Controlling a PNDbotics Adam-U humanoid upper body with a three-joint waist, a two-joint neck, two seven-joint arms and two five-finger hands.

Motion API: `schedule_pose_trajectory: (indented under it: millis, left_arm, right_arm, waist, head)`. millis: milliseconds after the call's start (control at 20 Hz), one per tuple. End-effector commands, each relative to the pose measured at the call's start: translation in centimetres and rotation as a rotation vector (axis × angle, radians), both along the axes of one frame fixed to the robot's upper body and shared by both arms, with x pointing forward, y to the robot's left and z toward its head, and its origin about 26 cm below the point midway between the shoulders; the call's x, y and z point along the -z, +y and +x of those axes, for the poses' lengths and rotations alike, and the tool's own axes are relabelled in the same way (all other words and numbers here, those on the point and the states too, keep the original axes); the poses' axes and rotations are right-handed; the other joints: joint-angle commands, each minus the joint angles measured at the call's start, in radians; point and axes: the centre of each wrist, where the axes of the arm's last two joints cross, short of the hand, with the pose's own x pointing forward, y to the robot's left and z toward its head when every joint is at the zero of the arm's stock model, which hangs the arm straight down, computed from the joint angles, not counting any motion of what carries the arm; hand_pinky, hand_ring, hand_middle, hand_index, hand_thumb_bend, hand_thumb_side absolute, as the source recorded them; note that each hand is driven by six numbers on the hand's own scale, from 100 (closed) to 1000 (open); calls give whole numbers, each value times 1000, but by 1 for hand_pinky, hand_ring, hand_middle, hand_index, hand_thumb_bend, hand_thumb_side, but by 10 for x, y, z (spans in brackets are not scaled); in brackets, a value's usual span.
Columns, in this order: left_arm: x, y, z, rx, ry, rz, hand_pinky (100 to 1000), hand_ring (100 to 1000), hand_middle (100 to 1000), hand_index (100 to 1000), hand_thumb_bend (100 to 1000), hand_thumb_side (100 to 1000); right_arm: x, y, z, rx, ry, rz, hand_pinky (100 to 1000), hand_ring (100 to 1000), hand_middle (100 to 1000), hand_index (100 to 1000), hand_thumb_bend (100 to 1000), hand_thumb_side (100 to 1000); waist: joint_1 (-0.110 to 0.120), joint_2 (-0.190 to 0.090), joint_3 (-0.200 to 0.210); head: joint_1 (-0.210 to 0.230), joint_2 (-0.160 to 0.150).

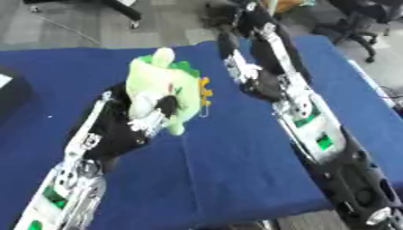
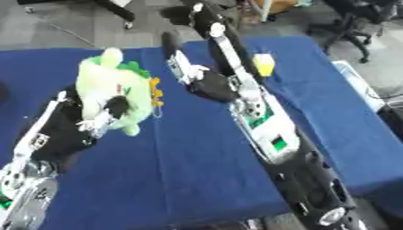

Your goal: Pick up the objects with one hand, pass them to the other hand, and then place them into the box on the other side of the table.

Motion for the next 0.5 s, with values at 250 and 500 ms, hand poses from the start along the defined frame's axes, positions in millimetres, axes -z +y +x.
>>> schedule_pose_trajectory:
  millis: [250,500]
  left_arm:
    - [-90,108,36,-667,-471,430,598,314,178,322,244,100]
    - [-99,195,96,-1280,-477,885,574,310,174,317,269,100]
  right_arm:
    - [-14,3,-1,-26,-64,-33,810,773,843,927,100,613]
    - [-13,5,-1,-52,-53,-65,811,771,842,929,100,610]
  waist:
    - [12,8,-23]
    - [13,6,-46]
  head:
    - [241,-113]
    - [255,-125]
